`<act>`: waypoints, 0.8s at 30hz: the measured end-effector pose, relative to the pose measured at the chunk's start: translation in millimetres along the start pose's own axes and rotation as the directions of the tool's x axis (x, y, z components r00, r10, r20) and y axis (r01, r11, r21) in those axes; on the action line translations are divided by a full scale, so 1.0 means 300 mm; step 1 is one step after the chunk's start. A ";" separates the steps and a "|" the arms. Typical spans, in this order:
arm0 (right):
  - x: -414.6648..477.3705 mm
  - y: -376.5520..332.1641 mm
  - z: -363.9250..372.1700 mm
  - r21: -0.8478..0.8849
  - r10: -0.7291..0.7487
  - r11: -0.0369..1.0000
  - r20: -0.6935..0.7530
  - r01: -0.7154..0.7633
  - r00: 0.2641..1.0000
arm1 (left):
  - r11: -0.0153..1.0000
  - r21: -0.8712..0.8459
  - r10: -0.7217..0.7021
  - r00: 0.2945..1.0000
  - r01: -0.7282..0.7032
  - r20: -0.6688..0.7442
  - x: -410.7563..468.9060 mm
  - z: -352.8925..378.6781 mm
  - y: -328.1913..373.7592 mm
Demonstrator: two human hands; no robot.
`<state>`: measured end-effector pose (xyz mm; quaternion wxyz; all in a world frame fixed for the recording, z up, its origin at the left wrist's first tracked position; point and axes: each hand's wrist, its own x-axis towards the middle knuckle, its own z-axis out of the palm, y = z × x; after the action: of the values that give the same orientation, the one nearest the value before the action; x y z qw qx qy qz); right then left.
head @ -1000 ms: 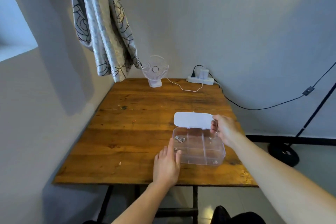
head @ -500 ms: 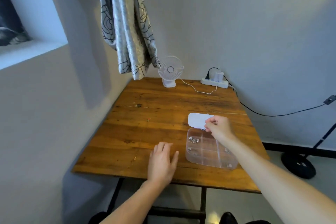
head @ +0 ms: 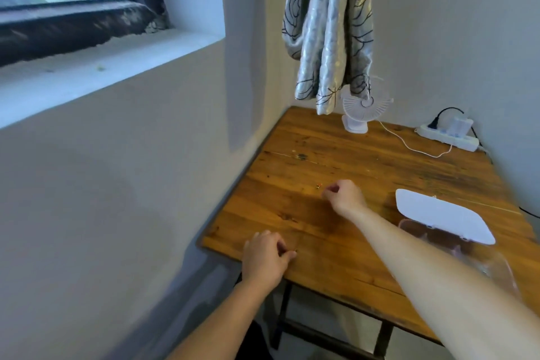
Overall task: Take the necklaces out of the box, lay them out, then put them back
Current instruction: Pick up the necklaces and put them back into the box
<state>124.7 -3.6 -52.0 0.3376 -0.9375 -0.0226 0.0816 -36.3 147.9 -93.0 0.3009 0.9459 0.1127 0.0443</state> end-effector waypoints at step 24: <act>-0.087 -0.001 -0.142 0.504 0.123 0.864 -0.219 0.004 0.968 | 0.980 -0.137 0.162 0.978 -0.145 0.128 -0.052 -0.029 0.099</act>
<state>106.2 -32.7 -15.9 0.5663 -0.8209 0.0699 -0.0207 -47.3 125.5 -68.9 0.3635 0.9314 0.0150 0.0087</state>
